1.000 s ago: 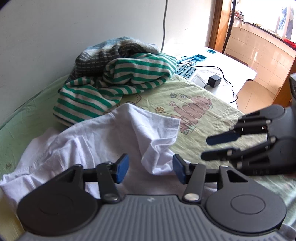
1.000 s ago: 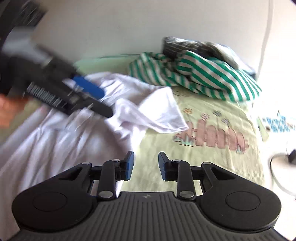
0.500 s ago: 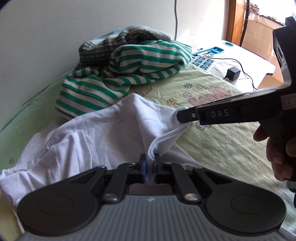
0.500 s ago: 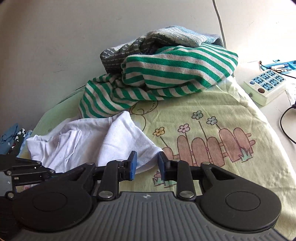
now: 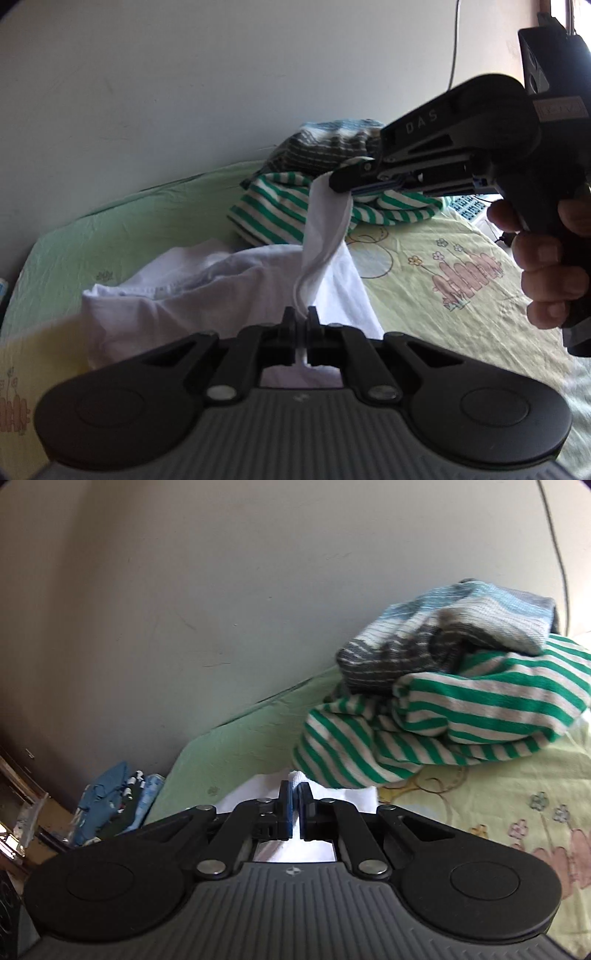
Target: Fold clothes
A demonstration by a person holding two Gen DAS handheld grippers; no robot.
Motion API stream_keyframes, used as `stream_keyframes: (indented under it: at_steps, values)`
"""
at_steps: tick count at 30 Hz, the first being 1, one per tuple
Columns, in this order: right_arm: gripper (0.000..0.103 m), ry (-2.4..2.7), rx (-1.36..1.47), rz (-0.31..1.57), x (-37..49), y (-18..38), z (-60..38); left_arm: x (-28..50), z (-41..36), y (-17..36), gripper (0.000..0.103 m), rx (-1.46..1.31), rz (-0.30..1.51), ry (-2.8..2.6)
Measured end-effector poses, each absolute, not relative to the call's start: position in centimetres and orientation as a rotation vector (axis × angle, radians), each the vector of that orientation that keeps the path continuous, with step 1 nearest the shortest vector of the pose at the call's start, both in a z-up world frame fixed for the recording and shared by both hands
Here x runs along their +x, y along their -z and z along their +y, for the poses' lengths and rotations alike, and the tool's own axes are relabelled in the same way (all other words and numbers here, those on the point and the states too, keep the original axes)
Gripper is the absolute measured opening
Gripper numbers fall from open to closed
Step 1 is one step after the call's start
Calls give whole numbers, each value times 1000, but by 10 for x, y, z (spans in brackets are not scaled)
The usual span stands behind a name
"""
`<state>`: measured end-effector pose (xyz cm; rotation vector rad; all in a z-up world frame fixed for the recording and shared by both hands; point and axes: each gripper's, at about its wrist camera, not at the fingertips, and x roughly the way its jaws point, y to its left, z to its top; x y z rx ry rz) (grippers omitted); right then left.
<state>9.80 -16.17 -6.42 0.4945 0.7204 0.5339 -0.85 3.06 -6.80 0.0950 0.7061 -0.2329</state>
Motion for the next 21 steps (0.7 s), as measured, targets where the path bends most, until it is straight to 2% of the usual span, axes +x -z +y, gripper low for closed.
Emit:
stream_keyframes:
  at_steps: [5, 10, 21]
  values:
    - [4, -605, 462, 761, 116, 55, -89, -16, 88, 74, 3, -19, 745, 185]
    - [3, -653, 372, 819, 120, 71, -12, -22, 135, 93, 3, -111, 805, 146]
    - [6, -678, 220, 925, 117, 135, 76, -22, 159, 123, 3, -143, 862, 162]
